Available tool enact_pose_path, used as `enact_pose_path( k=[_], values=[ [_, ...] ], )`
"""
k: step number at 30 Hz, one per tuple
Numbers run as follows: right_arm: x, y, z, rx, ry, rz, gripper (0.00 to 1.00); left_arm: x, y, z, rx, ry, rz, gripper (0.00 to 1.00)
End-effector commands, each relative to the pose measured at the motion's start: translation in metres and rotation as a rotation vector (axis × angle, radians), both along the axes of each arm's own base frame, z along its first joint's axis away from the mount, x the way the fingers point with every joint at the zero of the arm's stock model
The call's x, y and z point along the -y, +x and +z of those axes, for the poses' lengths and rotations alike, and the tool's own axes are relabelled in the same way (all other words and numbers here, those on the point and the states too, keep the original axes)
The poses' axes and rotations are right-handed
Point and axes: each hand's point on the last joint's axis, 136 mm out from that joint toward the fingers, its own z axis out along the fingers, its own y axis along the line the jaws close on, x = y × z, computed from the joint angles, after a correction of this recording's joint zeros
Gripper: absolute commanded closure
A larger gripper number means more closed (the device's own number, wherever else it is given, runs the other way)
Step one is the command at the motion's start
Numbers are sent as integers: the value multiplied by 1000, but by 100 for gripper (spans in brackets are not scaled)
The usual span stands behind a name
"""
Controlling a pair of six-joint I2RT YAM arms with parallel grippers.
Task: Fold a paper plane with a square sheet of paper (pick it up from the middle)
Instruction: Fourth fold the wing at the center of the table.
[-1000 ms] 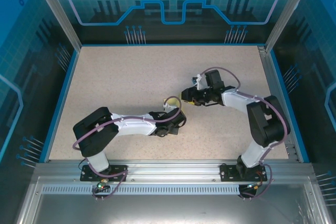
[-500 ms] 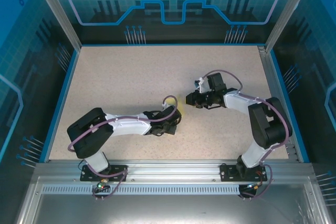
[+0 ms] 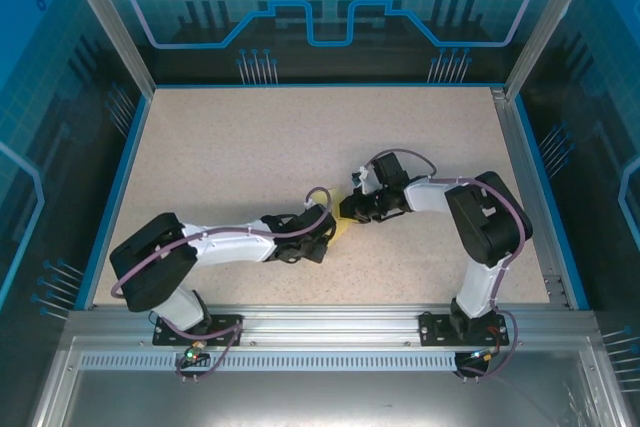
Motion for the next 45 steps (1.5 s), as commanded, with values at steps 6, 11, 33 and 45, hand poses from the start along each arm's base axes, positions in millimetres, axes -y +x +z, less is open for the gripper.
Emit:
enact_pose_path(
  k=[6,11,33,45],
  values=[
    [-2,-8,14,2,36,-14,76,2,-3,5,-16,-37,-19,82],
    [-1,-8,15,0,12,-24,73,6,-1,6,-20,-45,-17,78],
    [11,-7,28,16,-3,-57,67,10,-5,13,-25,-124,26,73],
    [14,-9,33,31,-14,-61,67,5,-5,-1,-47,-77,46,79]
  ],
)
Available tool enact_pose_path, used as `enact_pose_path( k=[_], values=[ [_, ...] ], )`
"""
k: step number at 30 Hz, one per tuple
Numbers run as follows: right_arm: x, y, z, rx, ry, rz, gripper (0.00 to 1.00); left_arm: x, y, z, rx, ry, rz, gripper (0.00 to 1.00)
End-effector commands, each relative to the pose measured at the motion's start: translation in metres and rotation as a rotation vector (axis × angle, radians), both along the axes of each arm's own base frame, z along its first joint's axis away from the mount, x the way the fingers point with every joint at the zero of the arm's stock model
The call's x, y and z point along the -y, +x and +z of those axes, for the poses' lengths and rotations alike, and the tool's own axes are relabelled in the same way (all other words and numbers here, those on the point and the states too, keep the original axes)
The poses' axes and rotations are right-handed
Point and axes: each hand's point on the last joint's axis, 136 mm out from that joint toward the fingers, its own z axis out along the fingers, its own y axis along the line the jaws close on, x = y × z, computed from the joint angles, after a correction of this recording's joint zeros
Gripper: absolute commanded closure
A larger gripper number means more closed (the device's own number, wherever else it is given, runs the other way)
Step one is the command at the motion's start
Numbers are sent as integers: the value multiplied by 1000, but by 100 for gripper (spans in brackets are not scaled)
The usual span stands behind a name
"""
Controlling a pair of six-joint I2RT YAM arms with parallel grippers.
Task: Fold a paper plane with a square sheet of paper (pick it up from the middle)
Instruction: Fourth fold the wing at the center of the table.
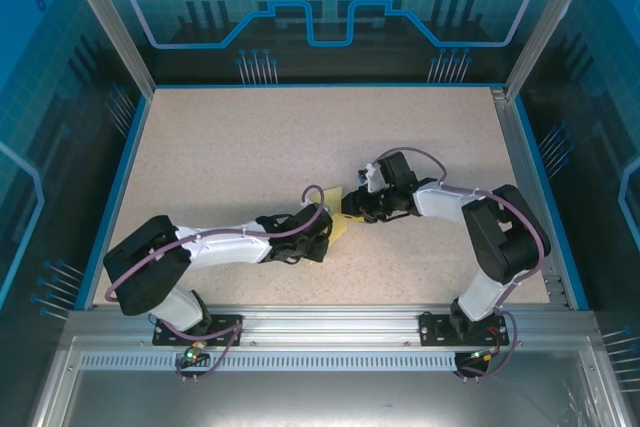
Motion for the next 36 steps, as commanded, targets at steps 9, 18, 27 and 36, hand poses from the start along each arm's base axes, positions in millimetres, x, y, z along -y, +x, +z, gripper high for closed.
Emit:
enact_pose_path(
  k=[9,18,27,36],
  values=[
    [11,-7,17,45,-14,-28,67,10,2,-3,-25,-89,-28,84],
    [-7,-18,26,73,32,13,74,12,4,-1,-93,-297,-21,85],
    [-27,-21,17,62,37,33,82,7,5,1,-127,-389,4,85],
    [-43,-18,13,57,56,53,84,4,9,6,-153,-469,14,84]
  ],
)
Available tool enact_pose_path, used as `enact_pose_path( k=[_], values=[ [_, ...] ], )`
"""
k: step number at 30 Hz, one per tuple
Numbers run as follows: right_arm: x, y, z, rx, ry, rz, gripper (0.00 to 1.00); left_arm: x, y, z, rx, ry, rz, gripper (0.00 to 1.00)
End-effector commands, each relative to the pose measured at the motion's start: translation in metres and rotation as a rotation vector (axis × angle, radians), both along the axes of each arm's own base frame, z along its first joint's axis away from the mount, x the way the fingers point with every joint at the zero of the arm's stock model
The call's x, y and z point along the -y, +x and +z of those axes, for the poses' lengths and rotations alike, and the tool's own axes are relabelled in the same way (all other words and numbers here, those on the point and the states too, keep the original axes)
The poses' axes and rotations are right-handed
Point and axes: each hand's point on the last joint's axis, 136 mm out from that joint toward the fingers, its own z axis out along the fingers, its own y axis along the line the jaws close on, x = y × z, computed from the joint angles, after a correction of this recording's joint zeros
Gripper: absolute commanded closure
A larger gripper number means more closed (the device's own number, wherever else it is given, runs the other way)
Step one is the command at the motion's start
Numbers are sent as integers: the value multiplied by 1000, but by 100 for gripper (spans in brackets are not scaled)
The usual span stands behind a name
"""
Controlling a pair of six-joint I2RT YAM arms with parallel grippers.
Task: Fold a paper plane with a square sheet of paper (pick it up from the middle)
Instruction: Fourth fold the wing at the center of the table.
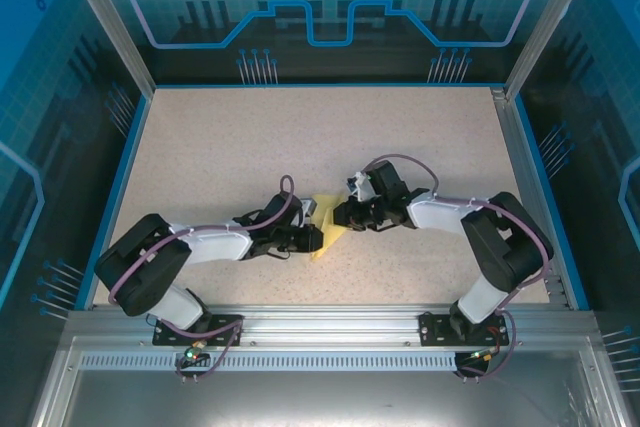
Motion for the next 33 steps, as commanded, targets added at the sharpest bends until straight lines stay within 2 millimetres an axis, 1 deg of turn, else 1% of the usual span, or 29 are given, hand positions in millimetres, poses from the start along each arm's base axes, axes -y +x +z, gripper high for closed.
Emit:
enact_pose_path(
  k=[1,12,14,20,24,27,28,29,33],
  values=[
    [-15,9,11,30,43,12,84,2,-2,4,-22,-70,-7,84],
    [-31,14,7,22,47,29,84,-8,-3,-7,-69,-74,32,84],
    [-33,12,4,13,41,33,84,-10,-4,-10,-79,-68,37,85],
    [-35,9,-4,0,27,33,83,-11,-4,-11,-88,-94,43,85],
    [-37,10,-3,0,37,31,83,-10,-3,-9,-91,-111,37,84],
    [-40,9,2,14,51,45,83,-10,0,-8,-90,-124,35,84],
    [-45,13,10,34,64,49,83,-10,0,-7,-89,-127,34,84],
    [-46,15,13,42,68,53,83,-10,1,-7,-87,-128,34,84],
    [-46,15,7,32,53,50,83,-14,2,-9,-93,-126,42,84]
  ],
)
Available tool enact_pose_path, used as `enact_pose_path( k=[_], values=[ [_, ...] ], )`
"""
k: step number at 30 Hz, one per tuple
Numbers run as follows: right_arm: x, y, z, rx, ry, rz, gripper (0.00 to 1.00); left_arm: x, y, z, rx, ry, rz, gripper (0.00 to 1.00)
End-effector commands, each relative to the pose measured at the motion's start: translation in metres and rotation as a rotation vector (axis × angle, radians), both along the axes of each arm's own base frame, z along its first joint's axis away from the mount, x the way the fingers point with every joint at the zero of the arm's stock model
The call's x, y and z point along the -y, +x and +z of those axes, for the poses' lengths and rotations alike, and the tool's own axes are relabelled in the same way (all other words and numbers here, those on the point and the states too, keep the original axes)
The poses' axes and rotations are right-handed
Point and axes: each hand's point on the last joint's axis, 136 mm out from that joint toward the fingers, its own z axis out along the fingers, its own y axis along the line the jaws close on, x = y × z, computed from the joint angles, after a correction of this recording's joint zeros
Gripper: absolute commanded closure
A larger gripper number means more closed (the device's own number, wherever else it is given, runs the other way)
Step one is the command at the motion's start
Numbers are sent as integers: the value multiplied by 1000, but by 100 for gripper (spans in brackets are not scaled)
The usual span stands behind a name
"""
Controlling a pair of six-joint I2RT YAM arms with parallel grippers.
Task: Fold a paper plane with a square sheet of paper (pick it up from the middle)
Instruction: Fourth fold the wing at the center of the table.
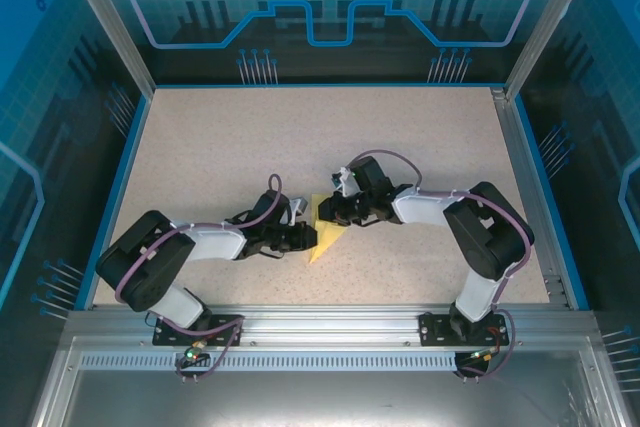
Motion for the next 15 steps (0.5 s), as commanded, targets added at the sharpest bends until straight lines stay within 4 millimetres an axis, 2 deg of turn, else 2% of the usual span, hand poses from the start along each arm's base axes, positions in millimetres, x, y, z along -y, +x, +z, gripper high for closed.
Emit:
enact_pose_path(
  k=[1,15],
  values=[
    [-9,0,0,3,6,20,83,-3,-1,-4,-22,-17,1,84],
    [-7,7,-18,-12,-42,2,83,-4,-2,-13,-54,-18,8,84]
  ],
)
